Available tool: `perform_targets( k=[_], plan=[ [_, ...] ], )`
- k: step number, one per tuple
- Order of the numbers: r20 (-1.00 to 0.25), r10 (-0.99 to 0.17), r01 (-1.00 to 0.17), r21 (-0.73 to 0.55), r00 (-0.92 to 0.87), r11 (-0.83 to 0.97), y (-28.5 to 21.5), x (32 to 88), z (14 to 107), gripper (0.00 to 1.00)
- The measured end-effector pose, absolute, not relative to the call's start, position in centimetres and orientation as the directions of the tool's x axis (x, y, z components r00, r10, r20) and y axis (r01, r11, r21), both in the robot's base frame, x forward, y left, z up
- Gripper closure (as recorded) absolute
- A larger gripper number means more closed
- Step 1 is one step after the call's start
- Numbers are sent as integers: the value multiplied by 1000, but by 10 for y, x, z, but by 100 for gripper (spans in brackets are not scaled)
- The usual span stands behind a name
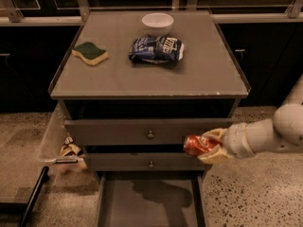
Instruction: Place coke can into bottom drawer
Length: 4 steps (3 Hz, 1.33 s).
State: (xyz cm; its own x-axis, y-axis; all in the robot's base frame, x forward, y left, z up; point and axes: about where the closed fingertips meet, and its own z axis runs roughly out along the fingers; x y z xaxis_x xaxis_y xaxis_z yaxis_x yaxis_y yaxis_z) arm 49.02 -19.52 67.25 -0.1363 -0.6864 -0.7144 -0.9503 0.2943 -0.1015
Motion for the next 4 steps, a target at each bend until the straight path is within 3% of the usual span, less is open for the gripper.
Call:
perform_targets(
  k=[2,4],
  plan=[
    [-742,-650,-954,-46,-167,297,-176,487,563,100],
    [-748,-635,-954,-9,-194,301,-171,483,535,100]
  ],
)
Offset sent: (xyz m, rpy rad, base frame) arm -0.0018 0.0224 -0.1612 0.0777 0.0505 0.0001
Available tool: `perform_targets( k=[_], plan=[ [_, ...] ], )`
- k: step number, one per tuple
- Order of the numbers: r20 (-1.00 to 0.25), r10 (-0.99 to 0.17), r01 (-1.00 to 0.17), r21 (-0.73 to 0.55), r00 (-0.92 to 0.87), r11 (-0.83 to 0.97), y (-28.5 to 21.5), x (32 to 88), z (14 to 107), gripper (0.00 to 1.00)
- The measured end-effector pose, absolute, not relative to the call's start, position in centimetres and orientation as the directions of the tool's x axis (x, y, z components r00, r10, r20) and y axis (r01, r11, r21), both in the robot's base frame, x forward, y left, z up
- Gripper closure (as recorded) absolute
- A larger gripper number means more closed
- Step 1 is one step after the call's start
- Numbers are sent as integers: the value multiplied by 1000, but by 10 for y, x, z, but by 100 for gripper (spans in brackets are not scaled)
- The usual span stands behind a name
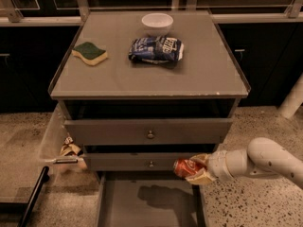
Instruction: Place coke can into bottom drawer
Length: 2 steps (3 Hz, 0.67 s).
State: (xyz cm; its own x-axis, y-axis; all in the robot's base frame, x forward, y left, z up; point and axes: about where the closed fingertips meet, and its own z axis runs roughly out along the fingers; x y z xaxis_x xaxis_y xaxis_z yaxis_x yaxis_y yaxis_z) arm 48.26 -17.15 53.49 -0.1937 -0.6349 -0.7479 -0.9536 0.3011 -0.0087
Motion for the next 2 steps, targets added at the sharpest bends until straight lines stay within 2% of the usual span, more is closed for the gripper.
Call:
perform_targets(
  k=[2],
  plan=[
    [-701,-630,-925,114,-334,363,-184,472,387,100]
  ],
)
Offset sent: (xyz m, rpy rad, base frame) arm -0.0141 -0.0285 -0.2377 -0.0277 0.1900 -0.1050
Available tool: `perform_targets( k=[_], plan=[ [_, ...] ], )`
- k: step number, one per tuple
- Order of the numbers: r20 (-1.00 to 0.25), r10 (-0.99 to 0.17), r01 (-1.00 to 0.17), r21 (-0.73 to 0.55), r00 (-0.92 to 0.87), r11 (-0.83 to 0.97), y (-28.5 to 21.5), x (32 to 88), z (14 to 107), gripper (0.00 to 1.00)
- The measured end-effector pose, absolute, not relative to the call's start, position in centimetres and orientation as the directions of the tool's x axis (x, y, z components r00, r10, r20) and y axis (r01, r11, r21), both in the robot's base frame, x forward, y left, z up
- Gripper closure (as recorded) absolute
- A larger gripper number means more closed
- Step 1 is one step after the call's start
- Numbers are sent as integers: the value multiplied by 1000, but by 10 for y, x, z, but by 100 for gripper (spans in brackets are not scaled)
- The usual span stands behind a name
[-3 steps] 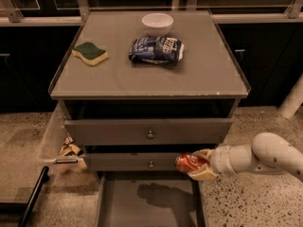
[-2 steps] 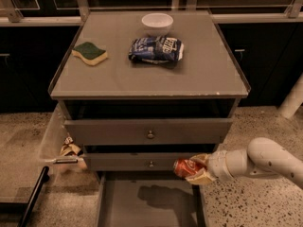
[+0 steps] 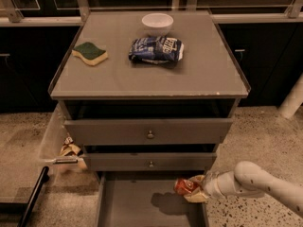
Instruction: Place coke can into bottom drawer
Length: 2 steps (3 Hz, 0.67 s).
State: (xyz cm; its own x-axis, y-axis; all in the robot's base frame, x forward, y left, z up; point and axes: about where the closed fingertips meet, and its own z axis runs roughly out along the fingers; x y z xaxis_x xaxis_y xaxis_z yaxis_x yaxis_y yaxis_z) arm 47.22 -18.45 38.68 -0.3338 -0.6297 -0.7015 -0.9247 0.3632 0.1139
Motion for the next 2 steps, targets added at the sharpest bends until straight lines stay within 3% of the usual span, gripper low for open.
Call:
perform_targets(
  k=[2],
  plan=[
    [-709,-626,-927,109,-325,358,-187,476,334,100]
  ],
)
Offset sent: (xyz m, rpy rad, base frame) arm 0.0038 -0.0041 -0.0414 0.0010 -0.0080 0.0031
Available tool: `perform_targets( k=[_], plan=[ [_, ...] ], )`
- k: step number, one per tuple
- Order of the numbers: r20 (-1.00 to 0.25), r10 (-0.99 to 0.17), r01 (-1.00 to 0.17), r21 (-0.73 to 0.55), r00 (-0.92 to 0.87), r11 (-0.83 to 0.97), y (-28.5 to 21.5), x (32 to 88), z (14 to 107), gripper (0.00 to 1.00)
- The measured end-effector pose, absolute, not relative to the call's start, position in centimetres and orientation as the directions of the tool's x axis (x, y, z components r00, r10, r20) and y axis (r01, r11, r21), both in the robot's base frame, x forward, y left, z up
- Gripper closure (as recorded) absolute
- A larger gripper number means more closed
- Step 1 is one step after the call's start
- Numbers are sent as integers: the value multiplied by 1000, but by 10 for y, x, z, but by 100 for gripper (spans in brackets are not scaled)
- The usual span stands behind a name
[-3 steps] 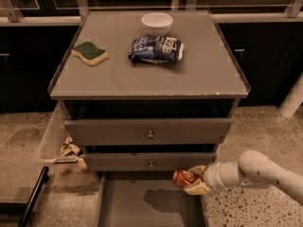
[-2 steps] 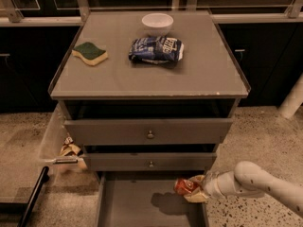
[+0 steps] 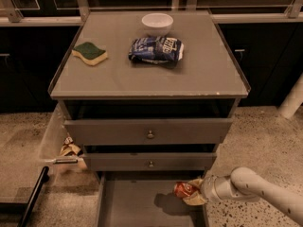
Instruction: Place coke can into bottom drawer
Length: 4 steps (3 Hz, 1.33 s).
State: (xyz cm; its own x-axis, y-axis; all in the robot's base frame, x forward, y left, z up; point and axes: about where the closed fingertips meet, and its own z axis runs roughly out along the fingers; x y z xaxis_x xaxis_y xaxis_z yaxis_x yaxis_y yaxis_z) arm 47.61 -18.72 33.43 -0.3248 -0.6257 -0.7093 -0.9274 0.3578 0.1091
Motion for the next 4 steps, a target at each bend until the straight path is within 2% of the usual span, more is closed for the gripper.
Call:
perform_targets(
  k=[2,4],
  plan=[
    [-743,-549,-896,152,-382,416,-168,497,243,100],
    [-788,-519,-904,106,-331,415,-145,514,173,100]
  ],
)
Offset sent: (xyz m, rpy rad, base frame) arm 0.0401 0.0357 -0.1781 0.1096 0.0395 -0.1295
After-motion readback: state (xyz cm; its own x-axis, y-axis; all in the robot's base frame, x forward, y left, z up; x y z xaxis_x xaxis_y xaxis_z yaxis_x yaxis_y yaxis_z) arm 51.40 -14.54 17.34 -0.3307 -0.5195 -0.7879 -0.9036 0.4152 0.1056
